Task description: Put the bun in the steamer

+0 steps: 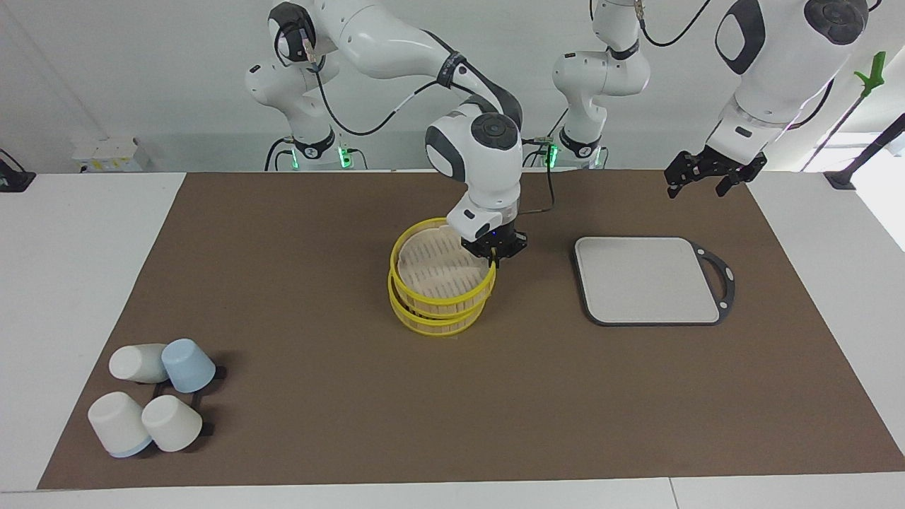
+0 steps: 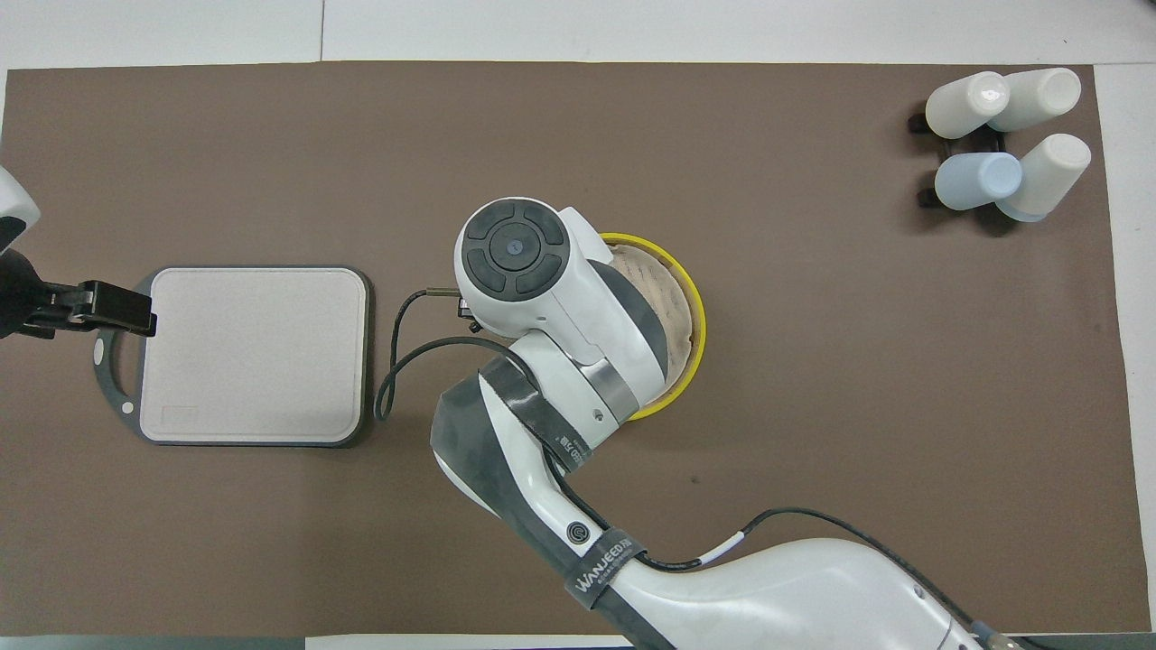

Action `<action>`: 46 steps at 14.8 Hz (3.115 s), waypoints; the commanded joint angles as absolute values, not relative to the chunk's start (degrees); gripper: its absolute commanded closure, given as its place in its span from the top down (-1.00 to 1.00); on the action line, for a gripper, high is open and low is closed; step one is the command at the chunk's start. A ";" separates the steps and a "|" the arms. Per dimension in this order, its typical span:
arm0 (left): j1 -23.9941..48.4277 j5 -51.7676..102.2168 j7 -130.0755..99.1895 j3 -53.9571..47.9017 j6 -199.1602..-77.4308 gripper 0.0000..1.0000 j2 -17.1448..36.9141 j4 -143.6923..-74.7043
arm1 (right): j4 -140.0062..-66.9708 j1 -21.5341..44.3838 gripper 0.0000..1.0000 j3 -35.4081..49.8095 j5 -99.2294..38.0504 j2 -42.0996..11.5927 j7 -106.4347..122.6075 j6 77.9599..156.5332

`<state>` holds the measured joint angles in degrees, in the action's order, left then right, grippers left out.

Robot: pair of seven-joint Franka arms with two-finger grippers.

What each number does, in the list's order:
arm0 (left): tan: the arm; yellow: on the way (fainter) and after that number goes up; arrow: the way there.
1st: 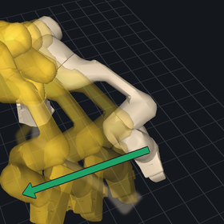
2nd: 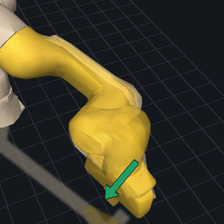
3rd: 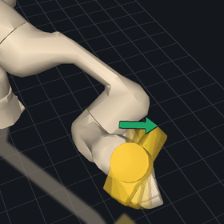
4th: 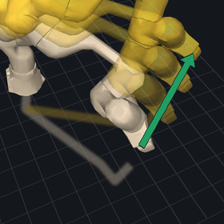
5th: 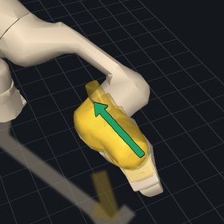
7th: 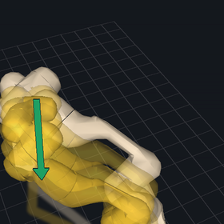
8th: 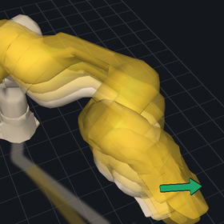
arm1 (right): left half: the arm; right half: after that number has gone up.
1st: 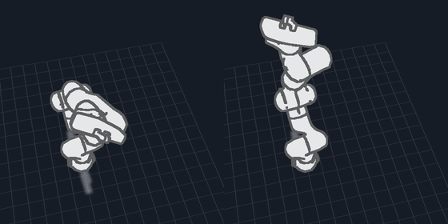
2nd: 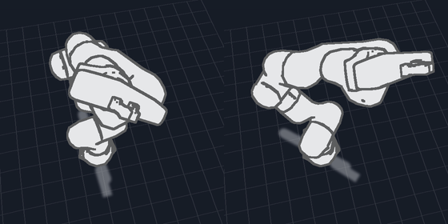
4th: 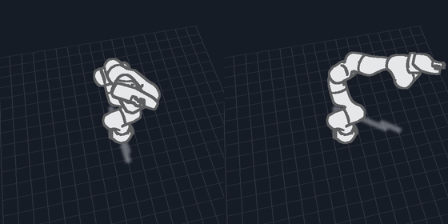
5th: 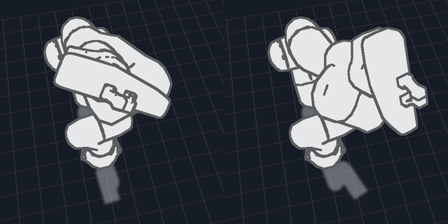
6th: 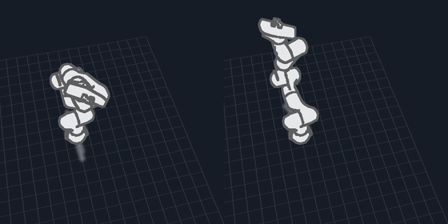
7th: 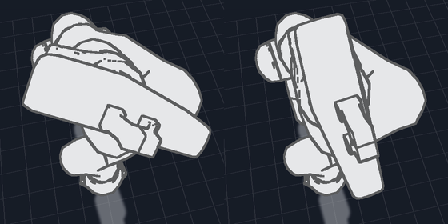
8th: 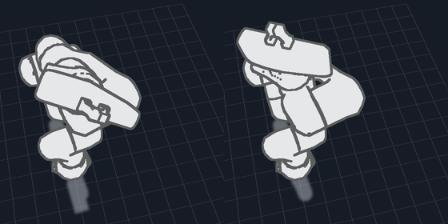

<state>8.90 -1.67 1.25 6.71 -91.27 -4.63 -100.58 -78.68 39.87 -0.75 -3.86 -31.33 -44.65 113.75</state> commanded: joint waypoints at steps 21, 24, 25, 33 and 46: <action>8.26 1.93 1.14 6.33 -88.77 1.00 -2.64 -94.22 | -80.51 38.85 1.00 -1.32 -3.34 -30.15 -44.48 114.80; 8.09 1.93 0.62 6.33 -88.59 1.00 -2.99 -94.31 | -77.08 35.34 1.00 -1.32 -1.76 -28.22 -42.81 110.57; 8.00 1.93 0.53 6.33 -88.68 1.00 -2.99 -94.48 | -77.17 34.46 1.00 -1.41 -1.41 -26.56 -39.93 110.57; 8.00 1.85 0.35 6.24 -88.59 1.00 -2.99 -94.48 | -78.83 15.84 1.00 -1.23 -1.32 -15.22 -10.91 94.15; 8.00 1.76 0.35 6.24 -89.03 1.00 -2.99 -94.66 | -93.78 -2.19 1.00 -1.32 -2.02 -2.72 3.69 93.25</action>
